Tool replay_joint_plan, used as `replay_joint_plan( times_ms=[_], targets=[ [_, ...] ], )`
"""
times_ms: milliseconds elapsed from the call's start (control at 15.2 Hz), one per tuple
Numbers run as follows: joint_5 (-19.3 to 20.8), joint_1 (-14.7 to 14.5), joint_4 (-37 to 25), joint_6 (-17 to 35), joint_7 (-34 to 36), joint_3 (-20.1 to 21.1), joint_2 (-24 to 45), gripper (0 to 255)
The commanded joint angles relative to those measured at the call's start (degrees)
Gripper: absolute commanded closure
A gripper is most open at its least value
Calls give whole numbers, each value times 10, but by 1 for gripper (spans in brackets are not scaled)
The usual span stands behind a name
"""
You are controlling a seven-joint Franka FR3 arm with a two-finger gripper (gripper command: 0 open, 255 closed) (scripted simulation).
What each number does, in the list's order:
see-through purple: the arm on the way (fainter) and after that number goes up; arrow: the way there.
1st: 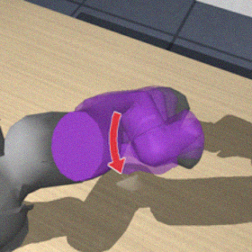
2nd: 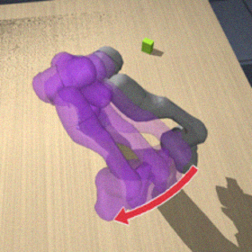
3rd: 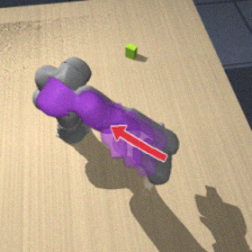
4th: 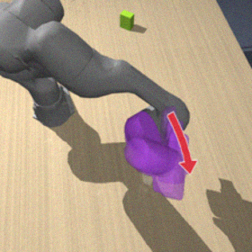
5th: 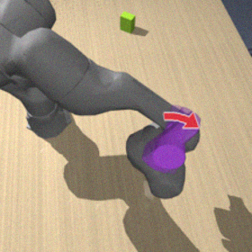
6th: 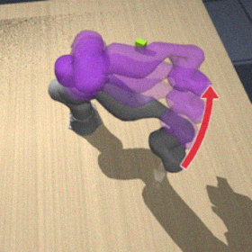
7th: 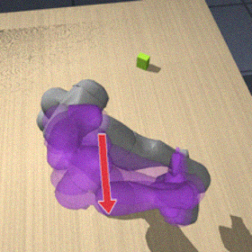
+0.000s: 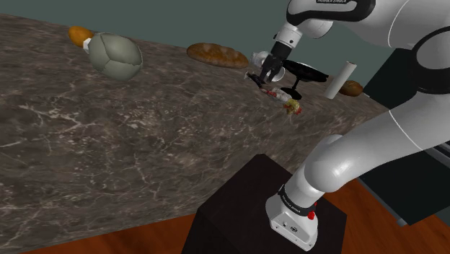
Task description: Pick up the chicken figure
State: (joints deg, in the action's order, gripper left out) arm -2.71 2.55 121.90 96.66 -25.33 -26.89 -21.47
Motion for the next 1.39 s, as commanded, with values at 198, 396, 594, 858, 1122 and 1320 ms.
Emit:
replay_joint_plan(
  times_ms=[198, 396, 594, 858, 1122, 1320],
  targets=[
    [1, 2, 28, 27, -4, -3, 1, 0],
    [0, 2, 26, 26, -5, -3, 2, 255],
    [0, 2, 26, 26, -5, -3, 3, 255],
    [1, 2, 28, 27, -4, -3, 1, 255],
    [0, 1, -1, -3, 1, 0, 0, 255],
    [-1, 0, -24, -26, 5, 2, 0, 255]
  ],
)
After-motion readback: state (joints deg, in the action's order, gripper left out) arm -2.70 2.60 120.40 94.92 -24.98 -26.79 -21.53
